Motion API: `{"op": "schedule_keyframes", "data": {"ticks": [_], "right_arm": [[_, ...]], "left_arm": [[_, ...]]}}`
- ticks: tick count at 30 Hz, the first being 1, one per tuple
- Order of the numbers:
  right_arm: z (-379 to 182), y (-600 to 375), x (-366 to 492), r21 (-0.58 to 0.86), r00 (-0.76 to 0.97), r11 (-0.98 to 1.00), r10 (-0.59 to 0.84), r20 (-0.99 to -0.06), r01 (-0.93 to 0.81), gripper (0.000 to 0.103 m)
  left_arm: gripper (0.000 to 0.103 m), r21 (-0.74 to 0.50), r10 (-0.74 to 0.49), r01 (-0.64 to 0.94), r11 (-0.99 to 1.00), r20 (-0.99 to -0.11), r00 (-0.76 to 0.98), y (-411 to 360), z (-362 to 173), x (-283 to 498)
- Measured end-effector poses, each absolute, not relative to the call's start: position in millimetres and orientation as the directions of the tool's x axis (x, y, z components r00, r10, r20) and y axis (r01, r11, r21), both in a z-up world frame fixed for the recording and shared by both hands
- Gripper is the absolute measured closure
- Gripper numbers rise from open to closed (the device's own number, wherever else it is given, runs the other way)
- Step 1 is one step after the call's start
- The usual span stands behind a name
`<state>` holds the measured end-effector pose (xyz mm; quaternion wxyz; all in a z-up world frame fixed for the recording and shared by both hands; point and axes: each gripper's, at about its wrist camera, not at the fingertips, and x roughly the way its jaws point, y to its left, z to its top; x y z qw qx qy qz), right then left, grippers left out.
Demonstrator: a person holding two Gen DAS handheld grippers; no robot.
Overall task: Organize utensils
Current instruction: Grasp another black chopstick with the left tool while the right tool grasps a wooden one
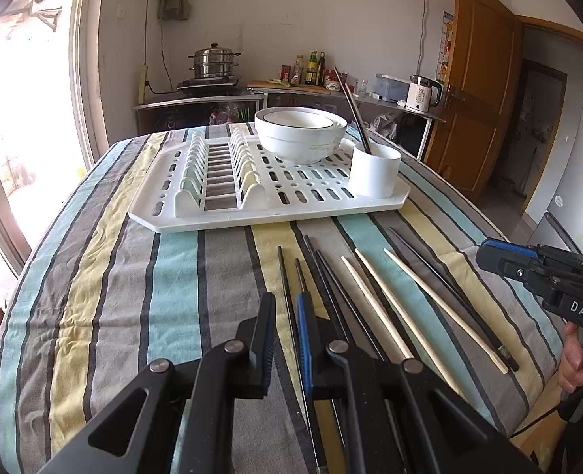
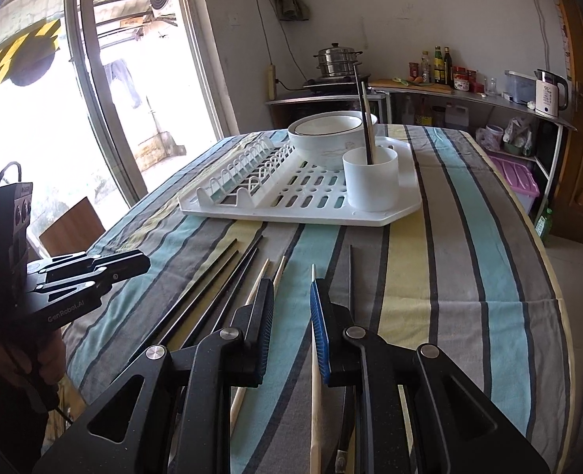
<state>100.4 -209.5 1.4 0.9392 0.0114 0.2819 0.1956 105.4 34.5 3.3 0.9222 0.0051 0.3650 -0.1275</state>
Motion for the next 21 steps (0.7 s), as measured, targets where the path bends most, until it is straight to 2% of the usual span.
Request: {"op": "schedule_keyframes", "data": {"ticks": [8, 21], "right_arm": [[-19.1, -196.1, 130.5, 0.115, 0.712, 0.926, 0.351, -0.609, -0.359, 0.083], [-38.1, -184.4, 170.1, 0.049, 0.653, 0.938, 0.275, -0.706, -0.342, 0.083]], "left_arm": [[0.091, -0.078, -0.218, 0.247, 0.966, -0.758, 0.615, 30.1, -24.5, 139.2], [0.09, -0.057, -0.215, 0.287, 0.956, -0.802, 0.557, 16.6, -35.7, 167.7]]}}
